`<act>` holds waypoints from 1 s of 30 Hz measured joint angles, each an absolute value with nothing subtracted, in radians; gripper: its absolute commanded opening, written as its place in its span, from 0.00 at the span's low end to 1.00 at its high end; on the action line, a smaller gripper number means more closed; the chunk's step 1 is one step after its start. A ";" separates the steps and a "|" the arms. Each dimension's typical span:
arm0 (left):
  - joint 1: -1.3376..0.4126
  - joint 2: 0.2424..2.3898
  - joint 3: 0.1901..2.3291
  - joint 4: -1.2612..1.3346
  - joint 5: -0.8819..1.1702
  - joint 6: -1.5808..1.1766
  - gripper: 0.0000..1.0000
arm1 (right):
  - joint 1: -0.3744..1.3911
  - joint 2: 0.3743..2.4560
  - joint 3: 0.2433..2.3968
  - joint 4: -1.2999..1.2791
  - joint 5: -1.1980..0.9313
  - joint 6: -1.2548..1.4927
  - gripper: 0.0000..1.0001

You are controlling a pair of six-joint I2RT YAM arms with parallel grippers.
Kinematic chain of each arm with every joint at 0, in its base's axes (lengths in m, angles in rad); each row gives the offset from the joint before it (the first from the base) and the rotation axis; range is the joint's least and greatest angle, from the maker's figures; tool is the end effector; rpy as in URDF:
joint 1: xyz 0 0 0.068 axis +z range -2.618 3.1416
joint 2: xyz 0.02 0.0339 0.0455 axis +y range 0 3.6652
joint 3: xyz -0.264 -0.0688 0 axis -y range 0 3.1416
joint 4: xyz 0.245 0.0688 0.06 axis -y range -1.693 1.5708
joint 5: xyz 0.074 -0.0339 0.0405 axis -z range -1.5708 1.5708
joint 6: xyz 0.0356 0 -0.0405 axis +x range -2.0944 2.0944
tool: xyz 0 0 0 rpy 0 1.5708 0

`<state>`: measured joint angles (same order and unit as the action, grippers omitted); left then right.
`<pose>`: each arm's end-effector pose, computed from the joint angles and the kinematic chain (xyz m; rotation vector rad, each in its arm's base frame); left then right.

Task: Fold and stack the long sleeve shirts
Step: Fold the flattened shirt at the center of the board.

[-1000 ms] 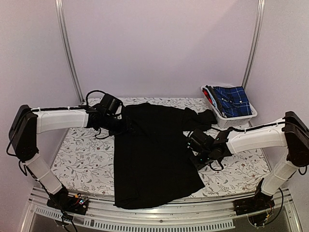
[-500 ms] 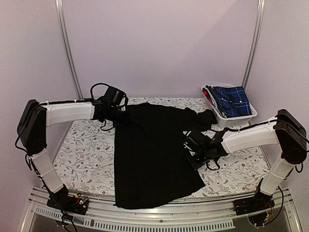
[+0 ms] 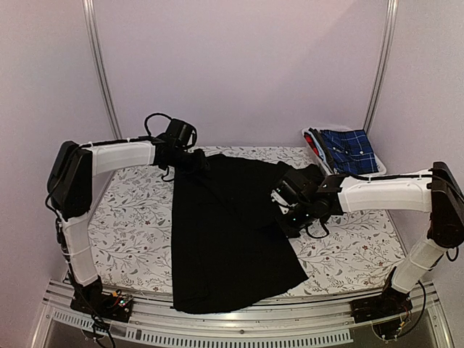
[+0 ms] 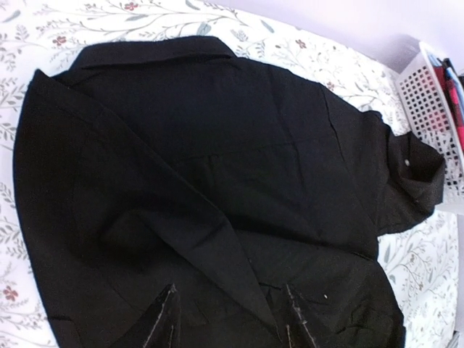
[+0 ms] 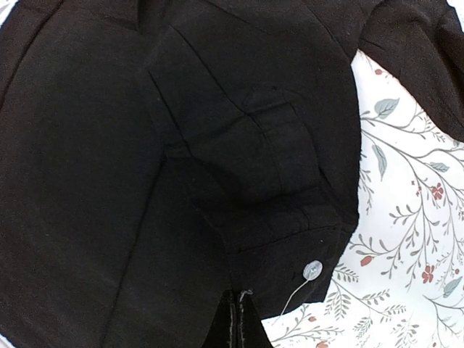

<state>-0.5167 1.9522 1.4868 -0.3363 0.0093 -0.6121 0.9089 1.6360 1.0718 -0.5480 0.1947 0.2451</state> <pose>0.3827 -0.2178 0.2234 -0.1119 2.4402 -0.5384 0.2049 0.2518 0.1990 -0.8066 2.5259 0.1206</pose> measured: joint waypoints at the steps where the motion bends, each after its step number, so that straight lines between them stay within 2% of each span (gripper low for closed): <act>1: -0.514 1.979 1.518 -0.343 -0.002 -0.606 0.47 | 0.908 1.636 1.084 -0.556 0.179 0.245 0.00; 11: -0.503 2.284 1.894 -0.472 -0.150 -0.601 0.47 | 0.908 1.636 1.141 -0.590 0.078 0.250 0.00; 24: -0.476 2.499 2.154 -0.631 -0.253 -0.667 0.47 | 0.908 1.636 1.147 -0.595 0.044 0.254 0.00; 30: -0.475 2.533 2.188 -0.680 -0.281 -0.688 0.46 | 0.908 1.636 1.147 -0.594 0.043 0.254 0.00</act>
<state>-0.4751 2.5332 2.1876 -0.6796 -0.2813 -0.6880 0.9085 1.6363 1.1473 -0.5941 0.0425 0.2543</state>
